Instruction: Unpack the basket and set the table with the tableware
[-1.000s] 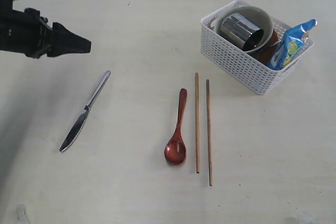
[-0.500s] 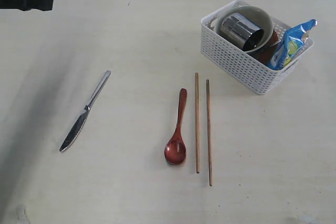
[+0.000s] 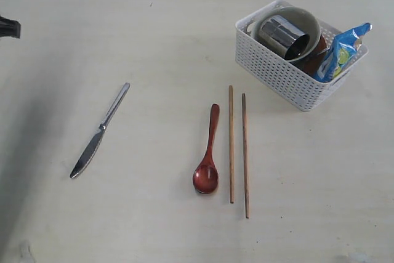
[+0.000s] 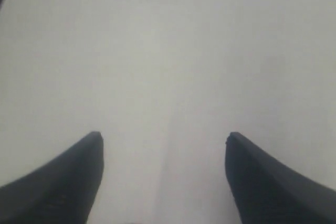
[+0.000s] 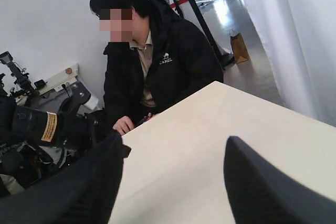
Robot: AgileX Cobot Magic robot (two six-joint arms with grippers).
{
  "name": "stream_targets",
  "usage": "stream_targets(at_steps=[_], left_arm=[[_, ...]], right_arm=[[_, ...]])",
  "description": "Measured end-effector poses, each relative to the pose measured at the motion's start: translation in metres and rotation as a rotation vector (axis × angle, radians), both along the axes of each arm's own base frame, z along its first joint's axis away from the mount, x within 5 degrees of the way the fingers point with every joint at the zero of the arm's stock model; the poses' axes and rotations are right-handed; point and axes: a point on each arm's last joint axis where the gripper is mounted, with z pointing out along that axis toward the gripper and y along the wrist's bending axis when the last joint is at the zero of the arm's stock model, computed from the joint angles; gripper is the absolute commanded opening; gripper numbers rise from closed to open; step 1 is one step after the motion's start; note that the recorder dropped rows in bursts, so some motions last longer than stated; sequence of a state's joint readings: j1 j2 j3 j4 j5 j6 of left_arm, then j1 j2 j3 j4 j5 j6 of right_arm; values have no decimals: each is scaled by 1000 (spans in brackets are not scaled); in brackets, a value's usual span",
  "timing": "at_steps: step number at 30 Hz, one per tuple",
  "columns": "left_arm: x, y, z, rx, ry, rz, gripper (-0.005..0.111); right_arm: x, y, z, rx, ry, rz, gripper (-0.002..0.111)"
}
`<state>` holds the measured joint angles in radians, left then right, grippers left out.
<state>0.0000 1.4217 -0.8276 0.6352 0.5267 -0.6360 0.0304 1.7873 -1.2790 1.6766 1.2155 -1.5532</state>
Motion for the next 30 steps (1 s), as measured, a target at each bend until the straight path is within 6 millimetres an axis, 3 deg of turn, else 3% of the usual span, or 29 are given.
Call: stream_targets(at_steps=[5,10,14,21,30], left_arm=[[6,-43,-12,-158,130,-209,62],[13,-96,-34,-174,272,-414,62],[18,-120,-54,-161,377,-475,62],[25,-128,-84,-152,463,-482,62],[28,-129,-99,-151,490,-479,62]], right_arm=[[0,0,0,1,0,0,55],[0,0,0,1,0,0,55],[0,0,0,2,0,-1,55],[0,0,0,2,0,-1,55],[0,0,0,2,0,-1,55]])
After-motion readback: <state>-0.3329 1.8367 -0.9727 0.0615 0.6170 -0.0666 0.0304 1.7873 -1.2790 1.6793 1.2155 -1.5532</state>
